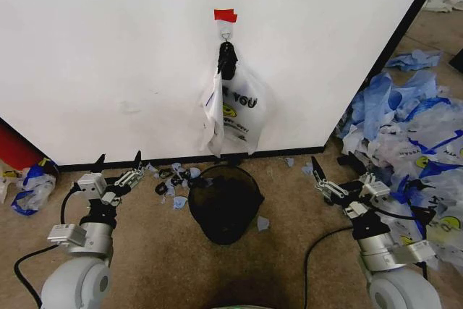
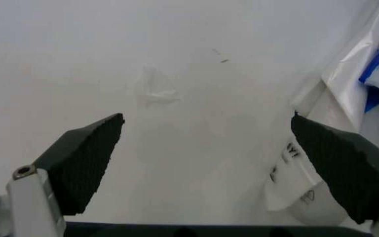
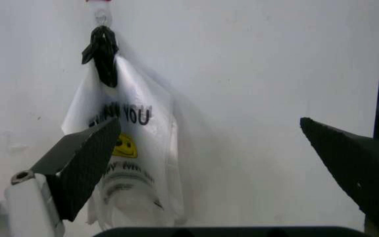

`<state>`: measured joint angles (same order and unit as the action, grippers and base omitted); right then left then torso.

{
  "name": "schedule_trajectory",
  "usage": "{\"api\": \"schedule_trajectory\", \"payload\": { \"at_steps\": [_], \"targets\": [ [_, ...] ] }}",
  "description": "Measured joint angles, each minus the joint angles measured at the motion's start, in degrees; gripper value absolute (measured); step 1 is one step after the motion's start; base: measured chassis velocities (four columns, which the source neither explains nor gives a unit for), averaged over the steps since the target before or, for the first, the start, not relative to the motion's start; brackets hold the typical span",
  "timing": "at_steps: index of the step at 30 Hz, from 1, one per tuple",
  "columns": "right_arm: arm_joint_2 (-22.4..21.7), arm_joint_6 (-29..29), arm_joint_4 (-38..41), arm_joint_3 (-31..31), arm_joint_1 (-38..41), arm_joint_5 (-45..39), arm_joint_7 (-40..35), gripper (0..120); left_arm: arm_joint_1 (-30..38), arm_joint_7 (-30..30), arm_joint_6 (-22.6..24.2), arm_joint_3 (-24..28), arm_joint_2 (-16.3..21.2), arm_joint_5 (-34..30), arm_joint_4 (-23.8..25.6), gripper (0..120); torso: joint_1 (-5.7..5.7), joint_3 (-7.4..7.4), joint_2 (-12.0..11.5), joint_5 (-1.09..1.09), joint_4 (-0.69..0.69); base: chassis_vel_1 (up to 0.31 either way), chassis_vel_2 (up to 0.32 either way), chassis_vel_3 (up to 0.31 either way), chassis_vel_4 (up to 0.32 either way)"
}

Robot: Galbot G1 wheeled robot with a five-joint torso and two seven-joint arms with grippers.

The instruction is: Pick up the garbage bag from the wall and place it over the trash bin.

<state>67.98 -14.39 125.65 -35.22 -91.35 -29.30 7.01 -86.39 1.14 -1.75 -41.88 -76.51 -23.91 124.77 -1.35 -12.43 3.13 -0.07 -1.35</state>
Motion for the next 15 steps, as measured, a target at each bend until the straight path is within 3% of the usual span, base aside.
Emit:
{"api": "schedule_trajectory", "payload": {
  "at_steps": [9,15],
  "targets": [
    [0.4,0.4,-1.0,0.9,1.1,-1.8,0.3,100,-0.1,0.1,-0.1,0.1,-0.3,0.3,-0.2,100,0.0,0.0,0.0,0.0,-0.01,0.0,0.0,0.0,0.0],
    [0.3,1.9,-1.8,3.7,4.3,-7.7,0.8,100,-0.4,0.1,-0.1,0.1,-0.8,1.0,-0.2,100,0.0,0.0,0.0,0.0,-0.01,0.0,0.0,0.0,0.0]
  ]
}}
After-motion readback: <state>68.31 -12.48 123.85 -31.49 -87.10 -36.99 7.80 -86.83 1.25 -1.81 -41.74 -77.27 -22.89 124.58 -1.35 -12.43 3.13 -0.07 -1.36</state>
